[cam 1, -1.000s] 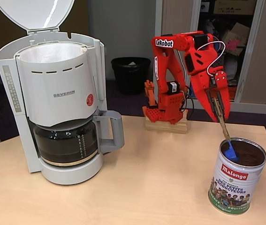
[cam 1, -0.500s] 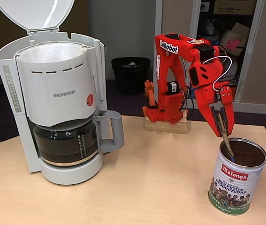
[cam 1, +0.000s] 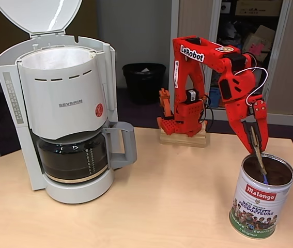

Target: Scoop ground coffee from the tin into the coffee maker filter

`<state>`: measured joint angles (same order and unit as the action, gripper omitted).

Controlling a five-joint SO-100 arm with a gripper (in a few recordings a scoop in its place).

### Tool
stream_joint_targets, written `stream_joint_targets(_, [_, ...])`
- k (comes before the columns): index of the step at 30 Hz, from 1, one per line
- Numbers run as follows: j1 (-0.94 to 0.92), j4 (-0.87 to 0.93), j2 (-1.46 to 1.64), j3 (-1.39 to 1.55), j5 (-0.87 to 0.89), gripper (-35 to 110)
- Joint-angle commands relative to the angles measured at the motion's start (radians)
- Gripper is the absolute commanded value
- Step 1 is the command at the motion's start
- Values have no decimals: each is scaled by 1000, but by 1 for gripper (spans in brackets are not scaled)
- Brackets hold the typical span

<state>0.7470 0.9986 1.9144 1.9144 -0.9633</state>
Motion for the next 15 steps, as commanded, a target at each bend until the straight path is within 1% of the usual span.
stream_joint_targets(1, [48, 37, 15, -9, 18, 0])
stream_joint_targets(15, [97, 101, 58, -11, 78, 0])
